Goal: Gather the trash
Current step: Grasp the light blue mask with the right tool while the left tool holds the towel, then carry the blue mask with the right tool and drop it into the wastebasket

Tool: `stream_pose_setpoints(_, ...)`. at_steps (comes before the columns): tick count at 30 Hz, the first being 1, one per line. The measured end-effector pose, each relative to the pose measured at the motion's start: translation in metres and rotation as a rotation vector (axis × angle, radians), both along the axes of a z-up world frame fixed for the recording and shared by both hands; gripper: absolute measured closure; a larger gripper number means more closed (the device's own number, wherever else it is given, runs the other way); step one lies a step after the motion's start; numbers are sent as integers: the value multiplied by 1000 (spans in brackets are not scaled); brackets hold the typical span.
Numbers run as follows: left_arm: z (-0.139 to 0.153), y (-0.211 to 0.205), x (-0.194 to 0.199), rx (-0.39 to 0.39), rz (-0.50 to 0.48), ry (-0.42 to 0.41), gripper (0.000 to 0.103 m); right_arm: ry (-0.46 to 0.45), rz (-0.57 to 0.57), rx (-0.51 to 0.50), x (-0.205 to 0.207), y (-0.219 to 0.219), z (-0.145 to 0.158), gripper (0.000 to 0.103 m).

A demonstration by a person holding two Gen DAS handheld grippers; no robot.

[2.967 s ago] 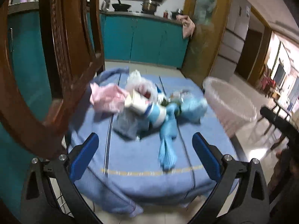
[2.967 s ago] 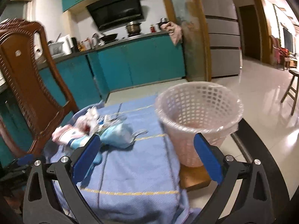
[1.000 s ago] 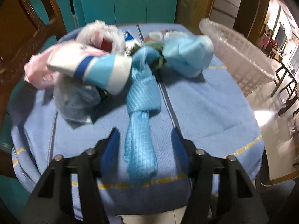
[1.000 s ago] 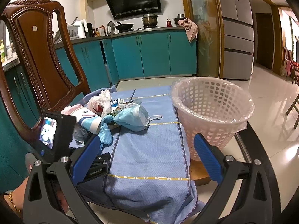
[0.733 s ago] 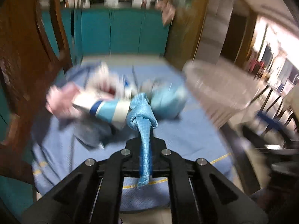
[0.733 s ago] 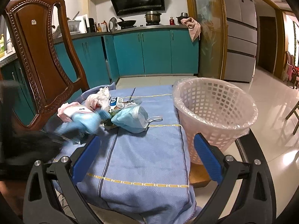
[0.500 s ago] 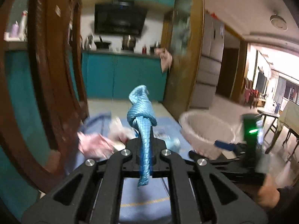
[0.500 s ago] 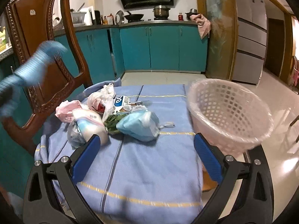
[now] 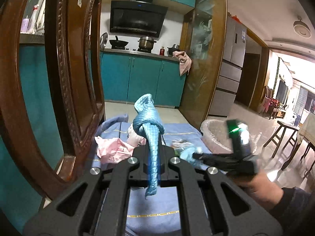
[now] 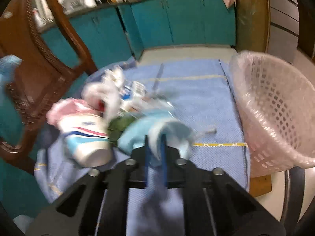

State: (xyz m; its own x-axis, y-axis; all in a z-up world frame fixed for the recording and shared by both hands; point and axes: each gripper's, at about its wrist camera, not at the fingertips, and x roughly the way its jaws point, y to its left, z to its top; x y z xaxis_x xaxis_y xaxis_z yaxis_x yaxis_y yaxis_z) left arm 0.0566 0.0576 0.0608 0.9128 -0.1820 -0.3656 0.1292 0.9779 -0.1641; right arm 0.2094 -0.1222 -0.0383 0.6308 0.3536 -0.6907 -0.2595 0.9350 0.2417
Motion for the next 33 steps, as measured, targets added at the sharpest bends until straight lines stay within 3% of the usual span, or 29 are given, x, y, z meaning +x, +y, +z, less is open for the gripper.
stream_pose_setpoints(6, -3, -6, 2, 2, -21, 27, 98, -204, 49, 61, -89, -8, 60, 99)
stream_pose_setpoints(12, -10, -12, 6, 15, -43, 84, 98, -309, 52, 94, -138, -17, 76, 99)
stream_pose_setpoints(33, -24, -30, 15, 59, -67, 149, 98, -274, 74, 69, -139, -11, 67, 99)
